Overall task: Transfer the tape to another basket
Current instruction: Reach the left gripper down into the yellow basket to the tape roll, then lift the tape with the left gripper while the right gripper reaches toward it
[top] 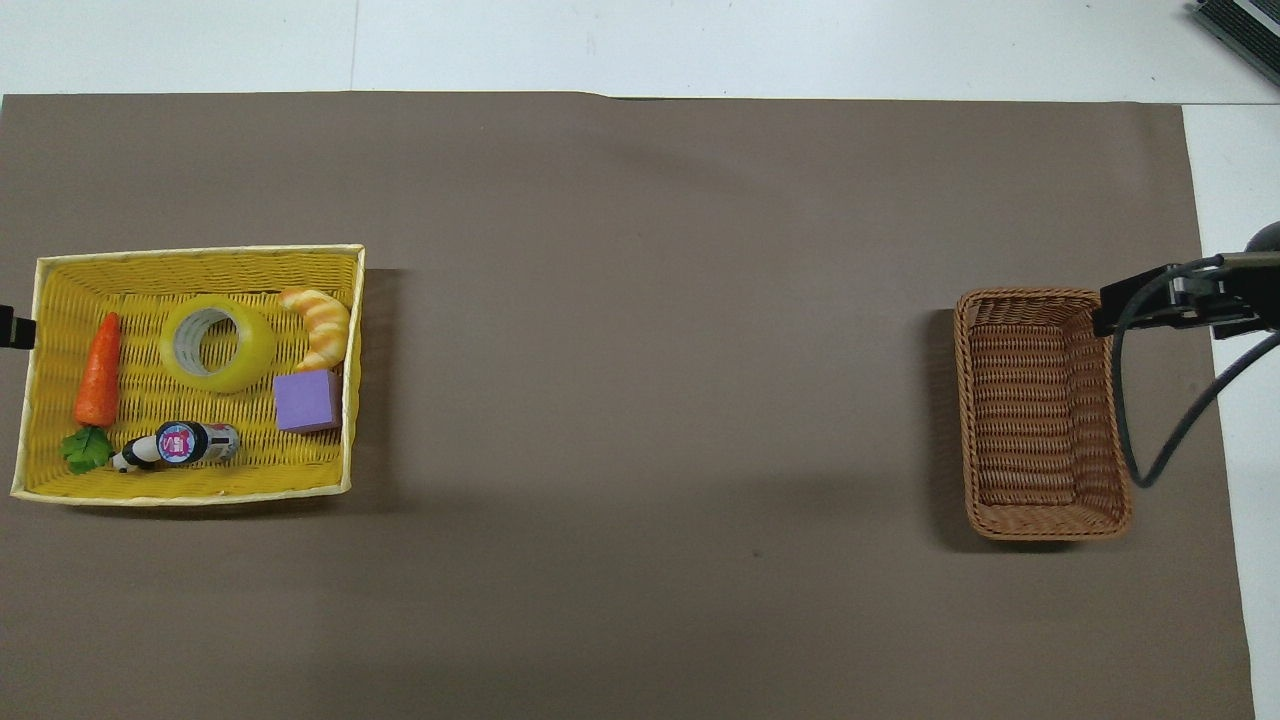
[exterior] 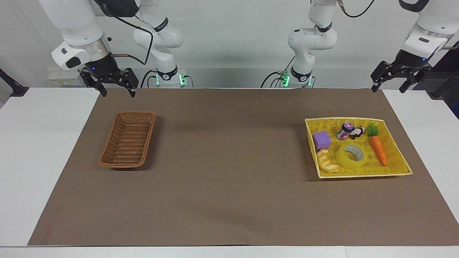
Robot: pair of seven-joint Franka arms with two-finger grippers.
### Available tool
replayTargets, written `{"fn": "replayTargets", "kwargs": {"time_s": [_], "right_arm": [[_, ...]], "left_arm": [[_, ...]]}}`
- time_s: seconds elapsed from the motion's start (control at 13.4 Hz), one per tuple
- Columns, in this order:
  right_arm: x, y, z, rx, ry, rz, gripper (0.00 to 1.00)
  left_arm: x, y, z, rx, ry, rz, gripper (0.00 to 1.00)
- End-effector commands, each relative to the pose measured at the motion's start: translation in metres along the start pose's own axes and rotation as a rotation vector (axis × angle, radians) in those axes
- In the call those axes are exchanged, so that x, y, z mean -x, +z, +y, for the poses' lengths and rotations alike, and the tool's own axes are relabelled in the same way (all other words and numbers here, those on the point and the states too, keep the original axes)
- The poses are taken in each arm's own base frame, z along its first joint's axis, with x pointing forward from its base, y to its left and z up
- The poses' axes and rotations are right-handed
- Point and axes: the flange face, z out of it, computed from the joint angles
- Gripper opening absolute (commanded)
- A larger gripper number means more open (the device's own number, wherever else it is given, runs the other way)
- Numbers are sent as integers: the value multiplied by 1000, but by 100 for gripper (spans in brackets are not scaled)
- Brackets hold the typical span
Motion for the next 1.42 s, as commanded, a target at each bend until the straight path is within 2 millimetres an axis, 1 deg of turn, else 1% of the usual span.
{"fn": "replayTargets", "kwargs": {"time_s": [0.0,0.07,0.15,0.22,0.37,0.45,0.52,0.67,0.82,0.97,1.05,1.12,1.2,1.35], "right_arm": [[6,-3,-2,-5,-12,-9,100],[5,-5,-3,-5,-15,2,100],[5,-6,-5,-5,-21,5,100],[5,-4,-6,-5,-23,-1,100],[5,-3,-10,-3,-33,3,100],[5,-3,-14,-3,-39,5,100],[5,-3,-16,-3,-41,3,100],[5,-3,-10,-6,-32,3,100],[4,-3,-4,-4,-24,3,100],[4,-2,18,2,19,-1,100],[4,-2,19,8,21,-3,100],[4,-2,20,16,22,-2,100],[4,-1,21,13,28,-4,100],[5,-2,20,10,35,-2,100]], "left_arm": [[-2,56,-14,-3,-11,-2,100],[-5,72,-21,-8,-23,22,100],[-11,92,-24,-14,-27,41,100],[-15,111,-38,-21,-41,53,100],[-27,148,-49,-26,9,43,100],[-33,165,-57,-30,4,49,100],[-37,185,-61,-32,-2,47,100],[-45,225,-65,-39,-3,47,100],[-49,254,-64,-35,-5,50,100],[-50,284,-65,-20,-23,43,100],[-49,297,-65,-25,-24,49,100],[-46,304,-65,-27,-24,53,100],[-45,308,-66,-26,-27,50,100],[-40,326,-65,-21,-27,20,100]]}}
